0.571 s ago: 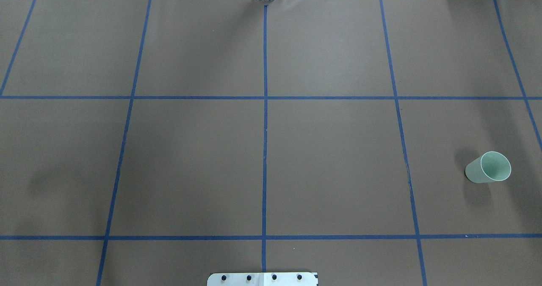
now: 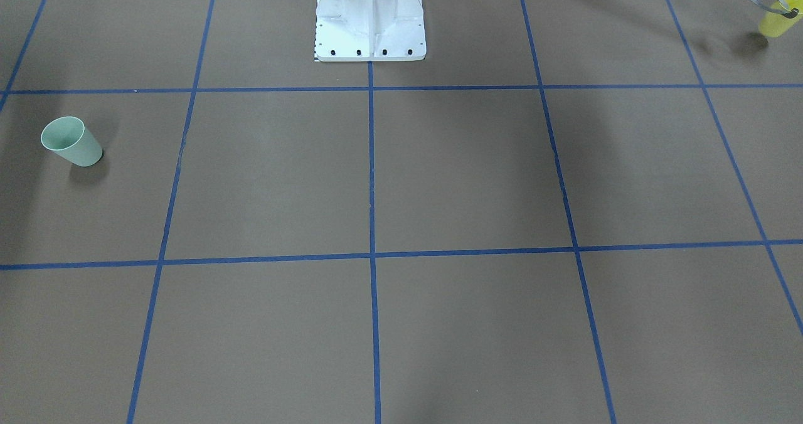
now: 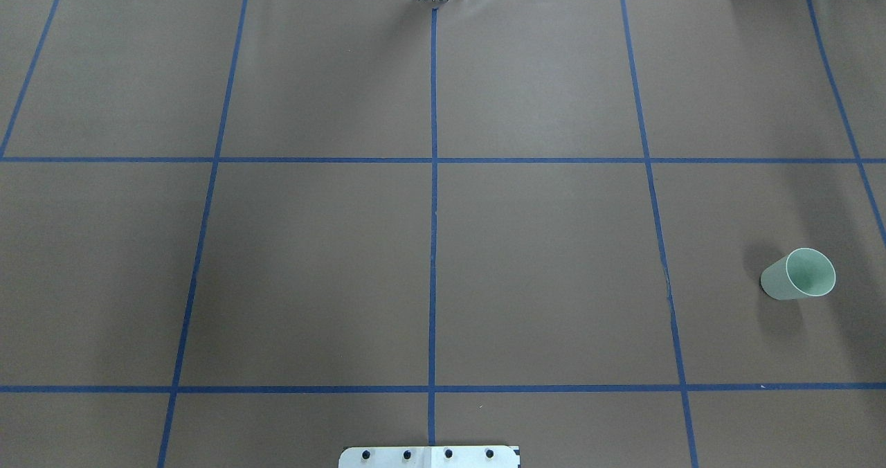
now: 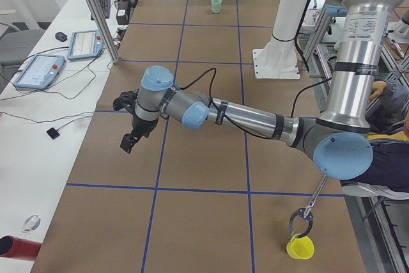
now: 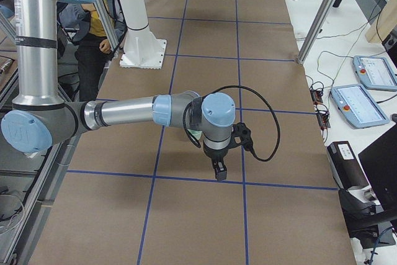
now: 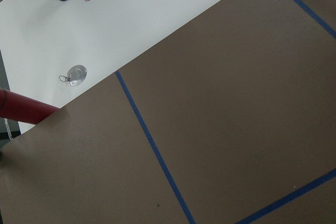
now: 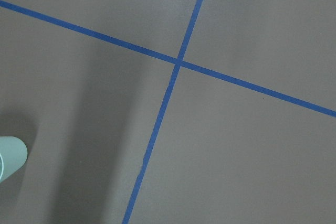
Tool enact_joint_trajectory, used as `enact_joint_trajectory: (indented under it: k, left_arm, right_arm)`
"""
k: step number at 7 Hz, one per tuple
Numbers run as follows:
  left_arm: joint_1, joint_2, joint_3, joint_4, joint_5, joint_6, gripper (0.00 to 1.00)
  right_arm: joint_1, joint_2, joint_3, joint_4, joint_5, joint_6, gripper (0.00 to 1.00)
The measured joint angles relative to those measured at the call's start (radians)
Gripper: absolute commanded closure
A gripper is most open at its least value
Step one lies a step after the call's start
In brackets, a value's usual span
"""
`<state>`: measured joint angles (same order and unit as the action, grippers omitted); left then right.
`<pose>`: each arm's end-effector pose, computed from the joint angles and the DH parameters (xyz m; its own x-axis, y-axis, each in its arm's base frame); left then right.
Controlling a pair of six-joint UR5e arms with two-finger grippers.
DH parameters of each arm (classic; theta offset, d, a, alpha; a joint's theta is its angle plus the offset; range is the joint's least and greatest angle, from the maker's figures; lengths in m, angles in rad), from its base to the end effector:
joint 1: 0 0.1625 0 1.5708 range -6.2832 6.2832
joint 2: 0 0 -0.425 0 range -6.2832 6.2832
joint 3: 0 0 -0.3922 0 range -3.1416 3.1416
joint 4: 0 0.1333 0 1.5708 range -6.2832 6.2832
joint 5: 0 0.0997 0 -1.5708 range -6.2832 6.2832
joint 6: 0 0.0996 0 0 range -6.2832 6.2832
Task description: Transfer and stack yellow cup on green cup
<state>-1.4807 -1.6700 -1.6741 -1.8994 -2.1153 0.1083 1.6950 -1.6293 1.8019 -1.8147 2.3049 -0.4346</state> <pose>-0.0314 -0.5605 0.5295 0.8151 0.4291 -0.3893 -0.1667 0.8172 0.5518 0.1225 -0.4439 0.6003 0.7149 -0.2904 0.6361 0.1956 0.9564 0.2167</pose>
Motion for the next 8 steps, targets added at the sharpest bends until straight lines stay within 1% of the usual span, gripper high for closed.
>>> enact_joint_trajectory:
  k: [3,5,6,8]
  left_arm:
    - [-0.003,0.045,0.017,0.0,-0.005,-0.004,0.0]
    - [-0.005,0.057,0.021,0.071,-0.007,-0.004,0.0]
    - [-0.009,0.06,0.019,0.115,-0.027,-0.003,0.0]
    - [-0.036,0.073,0.018,0.183,-0.131,-0.002,0.0]
  right_arm:
    - [0.0,-0.011,-0.02,0.0,0.001,0.002,0.0]
    - [0.0,-0.016,-0.022,0.0,-0.001,0.006,0.0]
    - [0.0,-0.019,-0.021,-0.001,-0.002,0.008,0.0]
    - [0.0,-0.021,-0.018,0.0,-0.003,0.012,0.0]
